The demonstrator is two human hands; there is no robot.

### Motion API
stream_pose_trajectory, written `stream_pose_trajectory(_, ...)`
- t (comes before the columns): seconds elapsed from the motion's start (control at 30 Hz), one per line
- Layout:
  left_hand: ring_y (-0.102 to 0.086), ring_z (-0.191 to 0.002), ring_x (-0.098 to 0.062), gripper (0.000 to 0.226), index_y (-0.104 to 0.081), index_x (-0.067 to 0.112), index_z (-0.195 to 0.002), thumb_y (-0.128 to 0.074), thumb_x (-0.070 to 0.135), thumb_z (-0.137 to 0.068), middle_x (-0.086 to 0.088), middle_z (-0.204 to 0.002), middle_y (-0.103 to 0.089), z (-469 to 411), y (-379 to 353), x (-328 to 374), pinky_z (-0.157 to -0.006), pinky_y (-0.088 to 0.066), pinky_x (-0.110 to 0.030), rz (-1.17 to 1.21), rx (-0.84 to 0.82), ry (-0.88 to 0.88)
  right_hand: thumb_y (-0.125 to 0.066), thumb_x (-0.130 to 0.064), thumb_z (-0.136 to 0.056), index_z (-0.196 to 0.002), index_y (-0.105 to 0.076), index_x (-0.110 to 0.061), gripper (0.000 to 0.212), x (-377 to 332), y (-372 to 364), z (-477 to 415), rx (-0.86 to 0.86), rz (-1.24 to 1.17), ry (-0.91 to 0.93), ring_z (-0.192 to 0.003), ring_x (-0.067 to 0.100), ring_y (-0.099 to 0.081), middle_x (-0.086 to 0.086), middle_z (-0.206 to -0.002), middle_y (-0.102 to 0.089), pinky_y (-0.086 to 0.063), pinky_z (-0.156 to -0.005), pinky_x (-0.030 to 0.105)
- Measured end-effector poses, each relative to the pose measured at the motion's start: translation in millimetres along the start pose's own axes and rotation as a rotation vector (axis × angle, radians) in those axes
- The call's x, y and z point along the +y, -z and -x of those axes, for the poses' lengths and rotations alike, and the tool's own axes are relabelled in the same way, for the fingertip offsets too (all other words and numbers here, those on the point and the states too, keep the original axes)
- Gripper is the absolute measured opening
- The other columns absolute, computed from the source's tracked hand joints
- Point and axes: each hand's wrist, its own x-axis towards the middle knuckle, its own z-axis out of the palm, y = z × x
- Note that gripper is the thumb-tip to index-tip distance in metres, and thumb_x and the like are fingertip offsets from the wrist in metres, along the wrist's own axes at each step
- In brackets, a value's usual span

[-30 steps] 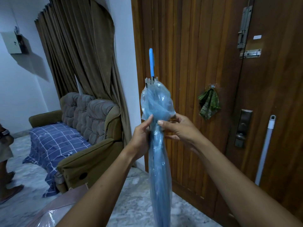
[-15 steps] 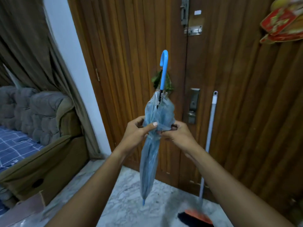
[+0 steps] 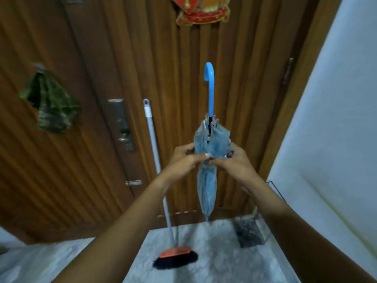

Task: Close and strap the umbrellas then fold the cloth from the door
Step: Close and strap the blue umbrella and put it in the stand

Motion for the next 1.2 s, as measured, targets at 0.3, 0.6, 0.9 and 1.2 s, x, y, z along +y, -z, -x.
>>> stream_pose_trajectory(0.3,-0.072,-0.100,-0.017,0.039,-0.064,0.016,-0.126,-0.072,0.013,-0.089,-0.002,-0.113,-0.075,-192,-150,-31,-0.076,-0.056,-0.024,0.177,-0.390,0.033,-0.089,-0.029,-0.058,-0.118,-0.064,-0.022,0.065,60,165,-64,0.491,0.160,-0.122,-0.096,0.014,-0.071,-0.007,-0.107,-0.074,-0.061,-0.083,0.040)
stream_pose_trajectory(0.6,-0.062,-0.117,-0.014,0.034,-0.057,0.021,-0.136,-0.053,0.015,-0.102,0.000,-0.129,-0.065,-324,-274,-132,-0.081,-0.053,-0.018,0.017,-0.687,0.196,-0.090,-0.017,-0.063,-0.103,-0.059,-0.016,0.051,191,278,-116,0.640,0.077,-0.458,-0.094,0.034,-0.072,0.011,-0.102,-0.069,-0.061,-0.080,0.052)
stream_pose_trajectory(0.9,-0.064,-0.098,-0.010,0.033,-0.056,-0.002,-0.134,-0.042,0.000,-0.104,-0.007,-0.113,-0.066,-420,-351,-361,-0.089,-0.050,-0.016,0.005,-0.464,0.497,-0.084,-0.027,-0.076,-0.107,-0.064,-0.011,0.040,436,294,-180,0.783,0.400,-0.529,-0.088,0.017,-0.063,-0.001,-0.099,-0.068,-0.055,-0.076,0.034)
stream_pose_trajectory(1.2,-0.055,-0.103,-0.058,0.021,-0.067,0.001,-0.110,-0.048,0.000,-0.101,-0.046,-0.112,-0.055,-434,-378,-487,-0.080,-0.052,-0.046,-0.081,-0.236,0.596,-0.079,-0.026,-0.082,-0.096,-0.068,-0.012,0.023,576,289,-203,0.771,0.352,-0.675,-0.078,0.013,-0.062,-0.007,-0.081,-0.063,-0.037,-0.056,0.004)
